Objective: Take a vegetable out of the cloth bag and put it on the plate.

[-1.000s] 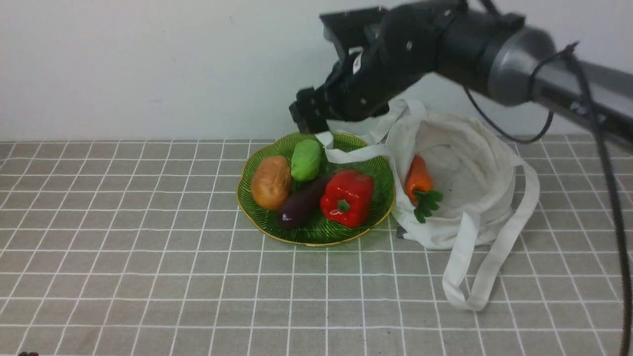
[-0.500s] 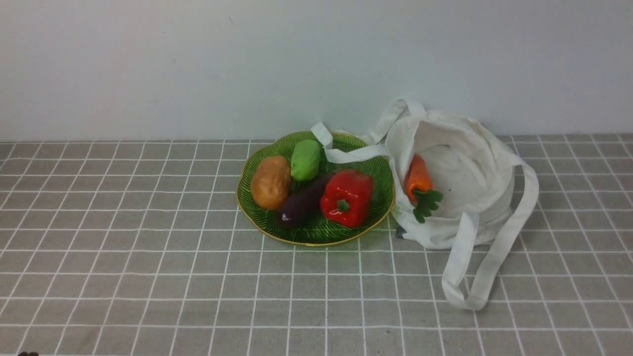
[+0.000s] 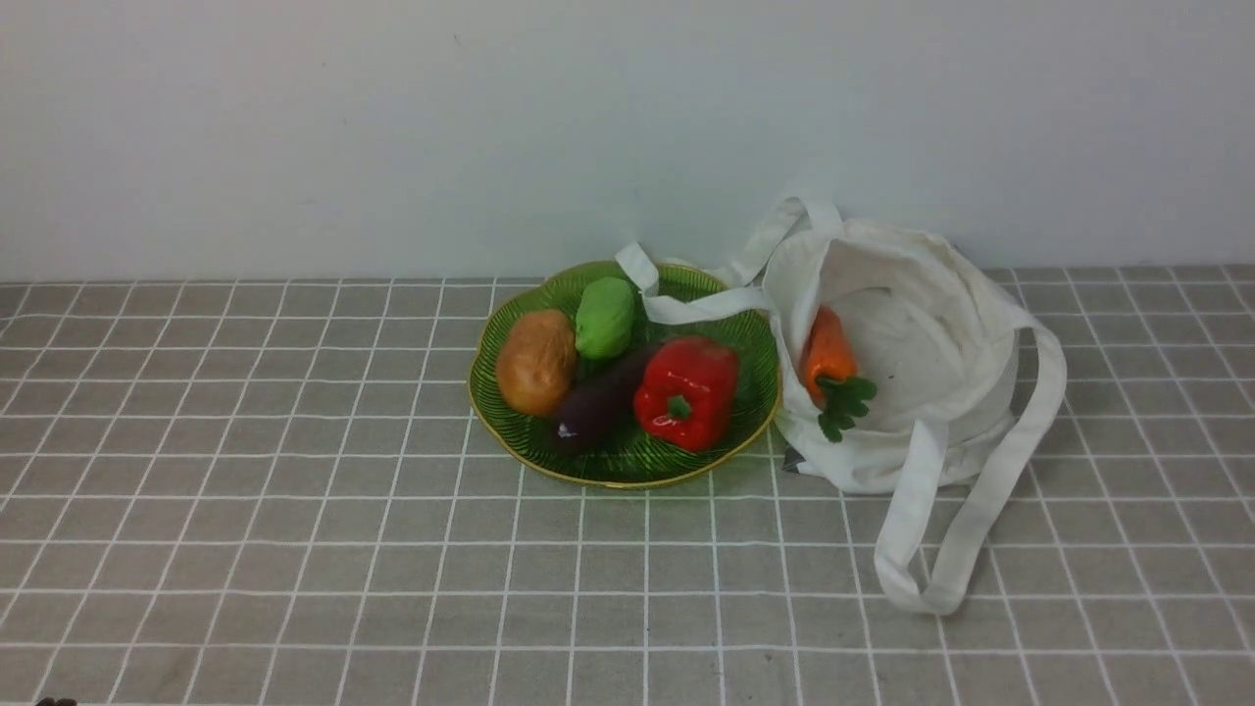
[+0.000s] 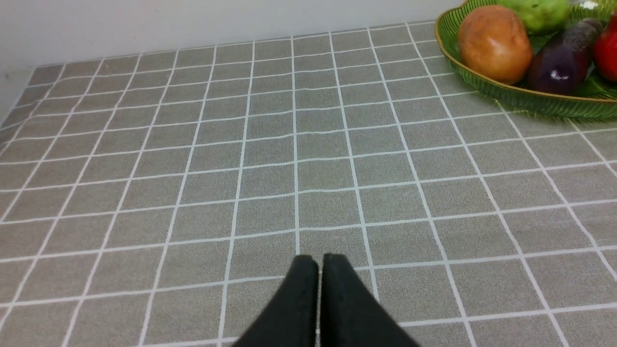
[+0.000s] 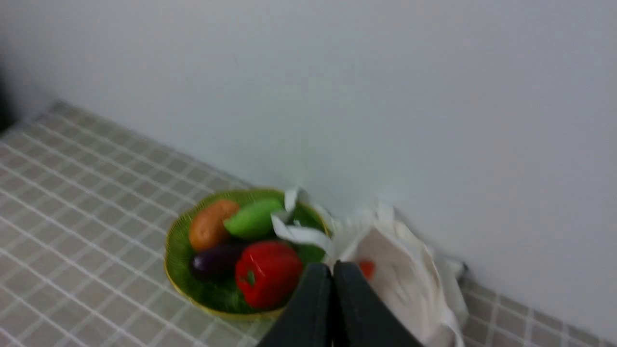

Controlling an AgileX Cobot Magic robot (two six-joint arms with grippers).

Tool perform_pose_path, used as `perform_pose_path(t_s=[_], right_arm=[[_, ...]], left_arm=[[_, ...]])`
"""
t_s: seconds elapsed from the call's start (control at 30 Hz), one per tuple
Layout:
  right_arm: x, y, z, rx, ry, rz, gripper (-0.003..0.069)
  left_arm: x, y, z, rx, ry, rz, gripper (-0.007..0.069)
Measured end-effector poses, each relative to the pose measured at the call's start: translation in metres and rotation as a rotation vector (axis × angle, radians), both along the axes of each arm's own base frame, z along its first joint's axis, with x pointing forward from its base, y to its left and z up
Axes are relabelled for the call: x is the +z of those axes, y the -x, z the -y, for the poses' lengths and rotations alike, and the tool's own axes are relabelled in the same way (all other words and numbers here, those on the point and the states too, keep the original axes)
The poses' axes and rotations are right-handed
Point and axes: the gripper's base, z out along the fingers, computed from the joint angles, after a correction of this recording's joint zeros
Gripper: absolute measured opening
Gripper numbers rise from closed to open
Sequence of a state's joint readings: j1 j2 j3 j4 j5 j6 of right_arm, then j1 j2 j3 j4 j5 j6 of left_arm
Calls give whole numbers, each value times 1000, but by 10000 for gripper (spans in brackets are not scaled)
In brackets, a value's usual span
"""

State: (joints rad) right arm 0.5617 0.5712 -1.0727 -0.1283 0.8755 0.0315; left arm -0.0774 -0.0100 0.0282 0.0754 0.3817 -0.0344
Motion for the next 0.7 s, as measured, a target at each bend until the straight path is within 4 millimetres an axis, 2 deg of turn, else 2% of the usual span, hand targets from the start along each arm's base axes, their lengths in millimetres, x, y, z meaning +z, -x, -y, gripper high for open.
perform_pose_path(t_s=[0.03, 0.17, 0.27, 0.47, 0.7], right_arm=[[-13, 5, 1, 17, -36, 52, -15], [-75, -2, -10, 75, -116, 149, -15], [-99, -9, -16, 92, -150, 201, -15], [-105, -10, -18, 103, -193, 274, -15], [-105, -10, -18, 104, -193, 272, -15]], left_arm=[[0, 0, 0, 0, 0, 0, -5], [0, 0, 0, 0, 0, 0, -5], [0, 0, 0, 0, 0, 0, -5], [0, 0, 0, 0, 0, 0, -5], [0, 0, 0, 0, 0, 0, -5]])
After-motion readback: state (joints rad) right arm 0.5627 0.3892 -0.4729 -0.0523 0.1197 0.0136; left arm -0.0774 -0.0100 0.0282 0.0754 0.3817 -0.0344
